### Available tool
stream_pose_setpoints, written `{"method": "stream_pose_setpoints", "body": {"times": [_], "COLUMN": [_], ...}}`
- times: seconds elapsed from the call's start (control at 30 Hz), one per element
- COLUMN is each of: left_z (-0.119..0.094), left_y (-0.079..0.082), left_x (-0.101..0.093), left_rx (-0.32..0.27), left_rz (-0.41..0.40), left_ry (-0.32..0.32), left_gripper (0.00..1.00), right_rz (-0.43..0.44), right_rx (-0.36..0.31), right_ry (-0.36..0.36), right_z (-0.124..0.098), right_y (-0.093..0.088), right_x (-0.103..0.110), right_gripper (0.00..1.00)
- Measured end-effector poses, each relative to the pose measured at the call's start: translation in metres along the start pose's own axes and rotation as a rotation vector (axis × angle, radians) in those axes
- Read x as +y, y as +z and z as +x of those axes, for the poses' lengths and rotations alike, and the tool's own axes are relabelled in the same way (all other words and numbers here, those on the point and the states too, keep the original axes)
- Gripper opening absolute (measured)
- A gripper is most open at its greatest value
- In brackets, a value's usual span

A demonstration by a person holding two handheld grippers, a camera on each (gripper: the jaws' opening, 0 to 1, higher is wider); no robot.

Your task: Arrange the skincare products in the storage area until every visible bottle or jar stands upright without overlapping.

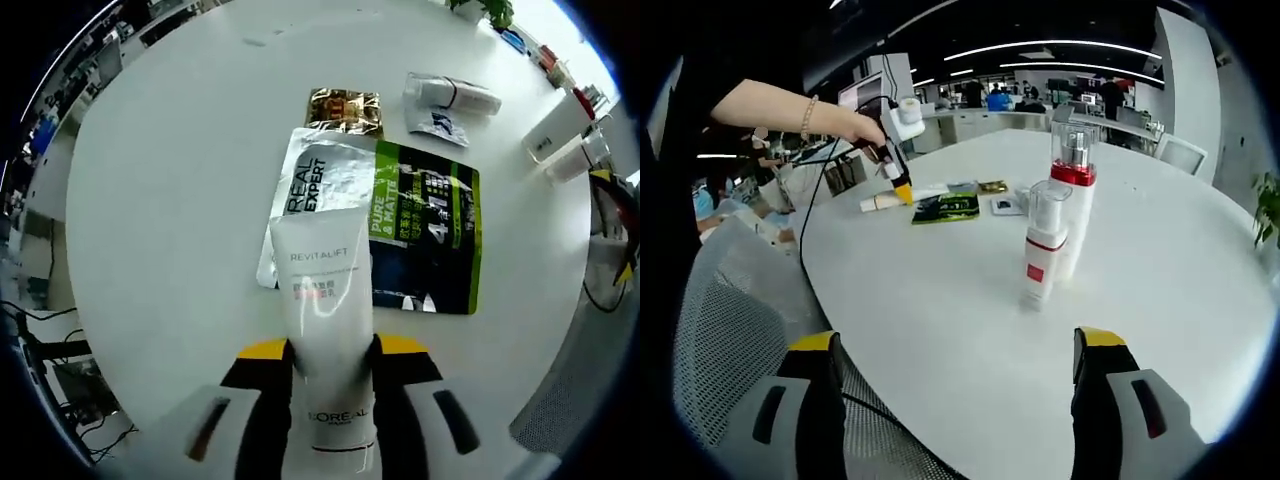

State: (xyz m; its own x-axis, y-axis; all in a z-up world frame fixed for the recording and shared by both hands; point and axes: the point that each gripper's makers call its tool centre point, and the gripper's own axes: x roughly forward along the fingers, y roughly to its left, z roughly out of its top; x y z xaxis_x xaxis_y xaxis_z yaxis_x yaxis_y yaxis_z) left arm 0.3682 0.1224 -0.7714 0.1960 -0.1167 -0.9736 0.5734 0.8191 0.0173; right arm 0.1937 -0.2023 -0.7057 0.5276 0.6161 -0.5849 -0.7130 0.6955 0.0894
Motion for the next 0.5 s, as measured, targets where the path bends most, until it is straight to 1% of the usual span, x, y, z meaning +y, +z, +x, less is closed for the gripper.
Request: {"method": "stream_pose_setpoints", "body": {"times": [0.1, 0.2, 0.27, 0.5], "left_z": [-0.004, -0.011, -0.015, -0.024], "left_y": [-0.001, 0.000, 0.001, -0.001], "left_x": [0.001, -0.004, -0.007, -0.019], "left_rx": [-0.015, -0.045, -0.063, -0.090], "left_rz": [-0.028, -0.064, -0.071, -0.070], "left_ry": [0.006, -0.007, -0.008, -0.009], "left_gripper": [0.31, 0.31, 0.31, 0.31], "right_rz": [-0.004, -0.017, -0.022, -0.031], "right_rx": [0.000, 0.004, 0.002, -0.008], "right_ry": [0.002, 0.007, 0.011, 0.015], "right_z": [0.000, 0.000, 0.000, -0.001], "right_y": [0.000, 0.000, 0.001, 0.003], "right_x": [0.001, 0.004, 0.004, 0.006], "right_gripper": [0.95, 0.94, 0.94, 0.94]}}
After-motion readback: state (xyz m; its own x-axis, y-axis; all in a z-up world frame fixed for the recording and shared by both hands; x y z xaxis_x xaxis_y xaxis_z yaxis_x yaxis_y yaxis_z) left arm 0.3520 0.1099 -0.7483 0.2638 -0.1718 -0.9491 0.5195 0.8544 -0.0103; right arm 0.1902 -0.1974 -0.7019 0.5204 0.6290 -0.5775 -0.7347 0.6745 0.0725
